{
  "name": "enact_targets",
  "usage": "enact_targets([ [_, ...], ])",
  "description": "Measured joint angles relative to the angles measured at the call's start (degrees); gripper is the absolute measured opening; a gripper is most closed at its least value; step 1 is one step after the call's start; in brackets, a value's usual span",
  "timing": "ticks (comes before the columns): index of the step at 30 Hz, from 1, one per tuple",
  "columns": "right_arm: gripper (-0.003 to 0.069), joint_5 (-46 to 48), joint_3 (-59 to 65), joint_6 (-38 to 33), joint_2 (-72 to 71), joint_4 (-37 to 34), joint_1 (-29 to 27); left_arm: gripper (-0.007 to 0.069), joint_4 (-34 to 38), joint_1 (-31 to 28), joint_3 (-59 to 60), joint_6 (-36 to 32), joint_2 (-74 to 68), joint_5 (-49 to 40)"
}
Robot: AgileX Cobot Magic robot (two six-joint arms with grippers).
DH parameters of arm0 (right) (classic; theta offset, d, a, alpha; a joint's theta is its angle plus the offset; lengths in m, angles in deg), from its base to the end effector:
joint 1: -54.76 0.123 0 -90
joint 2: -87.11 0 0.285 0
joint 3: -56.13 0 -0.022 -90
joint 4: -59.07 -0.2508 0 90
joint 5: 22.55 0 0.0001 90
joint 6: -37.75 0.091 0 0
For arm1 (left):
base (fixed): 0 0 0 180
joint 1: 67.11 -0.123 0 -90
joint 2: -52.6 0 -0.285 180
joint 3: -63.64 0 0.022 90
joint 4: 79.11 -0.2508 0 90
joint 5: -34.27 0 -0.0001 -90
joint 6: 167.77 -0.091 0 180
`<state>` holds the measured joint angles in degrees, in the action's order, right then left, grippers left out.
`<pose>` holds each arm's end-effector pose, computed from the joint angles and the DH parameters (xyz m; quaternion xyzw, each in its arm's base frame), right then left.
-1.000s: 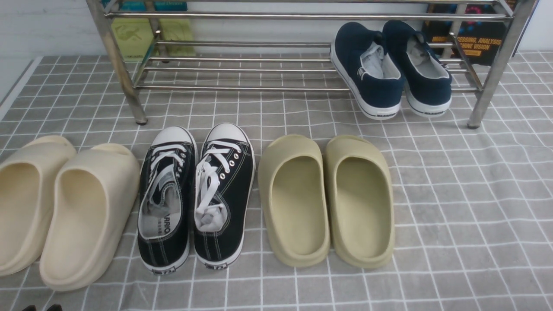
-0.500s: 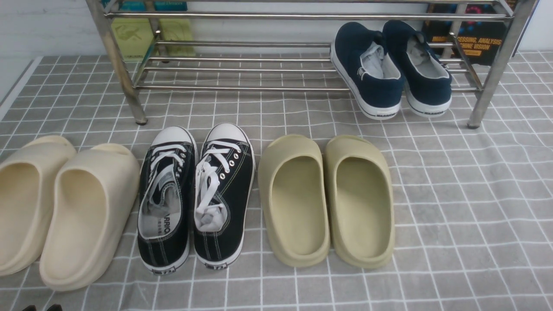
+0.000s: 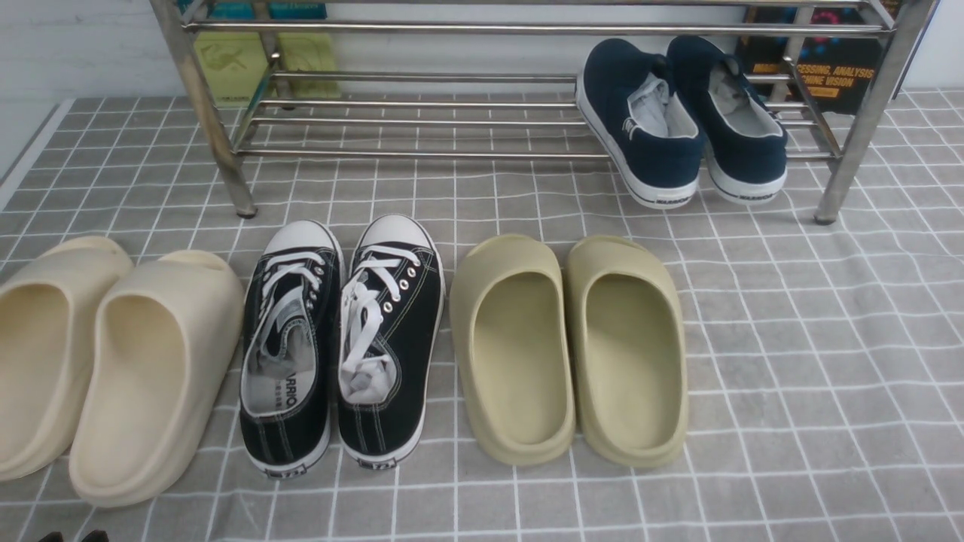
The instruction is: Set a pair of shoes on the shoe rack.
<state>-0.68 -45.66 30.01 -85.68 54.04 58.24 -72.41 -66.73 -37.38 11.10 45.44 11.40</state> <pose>0.0521 0.0062 0.1737 -0.0557 0.8030 0.0153 0.5932 0.0519 -0.0045 0.1679 -0.0199 0.8131 -0.0460 0.5800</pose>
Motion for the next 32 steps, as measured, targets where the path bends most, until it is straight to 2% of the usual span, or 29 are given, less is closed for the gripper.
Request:
enact_targets([
  [32, 0.0033, 0.1, 0.0, 0.0, 0.0, 0.0, 0.0, 0.0239, 0.0, 0.0, 0.0, 0.0, 0.0, 0.0],
])
